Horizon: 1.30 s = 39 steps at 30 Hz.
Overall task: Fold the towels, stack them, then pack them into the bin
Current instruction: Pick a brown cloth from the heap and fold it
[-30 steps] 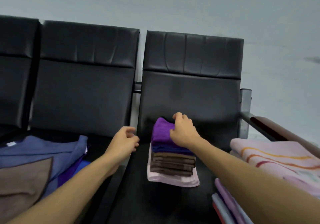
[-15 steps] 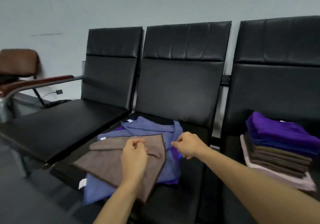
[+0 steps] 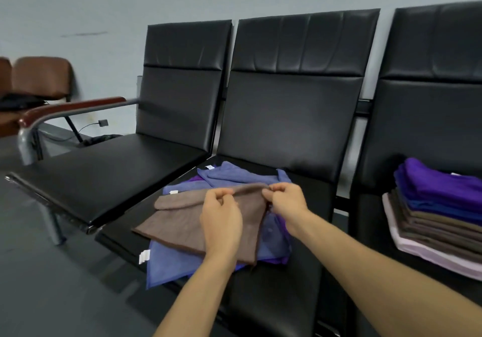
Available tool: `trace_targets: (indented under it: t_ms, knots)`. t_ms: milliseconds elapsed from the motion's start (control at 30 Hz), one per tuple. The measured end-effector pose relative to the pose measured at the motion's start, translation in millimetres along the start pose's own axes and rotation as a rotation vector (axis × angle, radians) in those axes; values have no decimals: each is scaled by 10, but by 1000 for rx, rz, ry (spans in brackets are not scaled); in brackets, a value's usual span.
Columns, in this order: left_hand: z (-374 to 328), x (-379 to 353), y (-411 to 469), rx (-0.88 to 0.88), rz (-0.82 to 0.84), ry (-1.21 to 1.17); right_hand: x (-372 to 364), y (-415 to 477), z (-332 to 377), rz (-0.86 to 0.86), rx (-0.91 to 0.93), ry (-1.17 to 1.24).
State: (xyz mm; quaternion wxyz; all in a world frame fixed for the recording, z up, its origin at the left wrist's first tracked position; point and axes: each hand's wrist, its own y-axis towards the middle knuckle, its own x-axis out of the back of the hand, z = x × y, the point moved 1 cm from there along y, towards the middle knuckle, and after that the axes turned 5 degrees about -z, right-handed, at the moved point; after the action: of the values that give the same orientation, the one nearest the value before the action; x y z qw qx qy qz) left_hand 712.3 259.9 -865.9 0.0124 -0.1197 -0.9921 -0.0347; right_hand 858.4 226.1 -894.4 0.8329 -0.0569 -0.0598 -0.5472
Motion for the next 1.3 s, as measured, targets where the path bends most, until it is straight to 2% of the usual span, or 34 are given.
trace_targets:
  t_ms: [100, 233, 333, 467, 533, 700, 800, 833, 933, 1000, 1133, 1200, 1300]
  knots:
    - [-110, -155, -163, -28, 67, -36, 302, 1, 288, 2, 36, 228]
    - [-270, -452, -378, -101, 157, -30, 1038, -160, 526, -86, 298, 51]
    - [-331, -677, -545, -156, 265, -6, 1589, -356, 559, 6, 450, -112]
    - [-338, -1064, -942, -328, 511, 70, 2373, -667, 452, 122, 509, -218]
    - [-326, -1235, -1139, -424, 627, 104, 2696, -792, 373, 126, 554, -313]
    - [-229, -1613, -1693, -663, 1073, 151, 3370, -1096, 147, 127, 622, -449]
    - [-156, -1784, -1845, -885, 1215, 260, 3631, -1204, 6, 129, 614, -457]
    - [-126, -1854, -1906, -910, 1248, 310, 3749, -1238, -57, 116, 598, -459]
    - [-121, -1938, -1930, -818, 1363, 436, 3950, -1280, -120, 97, 539, -529]
    - [-135, -1950, -1869, -839, 1344, 524, 4056, -1314, -108, 120, 473, -617]
    - [-145, -1900, -1625, -960, 1209, 639, 4164, -1403, -168, 200, 404, -1021]
    - [-146, -1821, -1510, -972, 1146, 675, 4153, -1466, -182, 228, 385, -1036]
    - [-167, -1681, -1349, -893, 1056, 628, 4169, -1514, -168, 197, 410, -1052]
